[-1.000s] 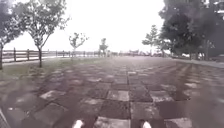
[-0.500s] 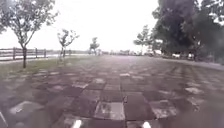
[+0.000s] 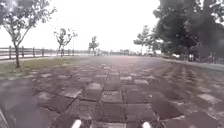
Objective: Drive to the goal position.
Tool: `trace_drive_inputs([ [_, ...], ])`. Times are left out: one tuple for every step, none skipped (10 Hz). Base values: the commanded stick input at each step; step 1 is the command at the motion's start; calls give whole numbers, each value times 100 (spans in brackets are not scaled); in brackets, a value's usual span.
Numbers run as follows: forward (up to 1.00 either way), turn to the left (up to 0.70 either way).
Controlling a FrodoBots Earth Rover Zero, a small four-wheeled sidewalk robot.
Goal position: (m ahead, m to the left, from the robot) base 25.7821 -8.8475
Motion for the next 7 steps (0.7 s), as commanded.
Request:
trace_drive_inputs([
  [85, 0],
  [85, 0],
  [85, 0],
  [85, 0],
  [85, 0],
  [85, 0],
  [85, 0],
])
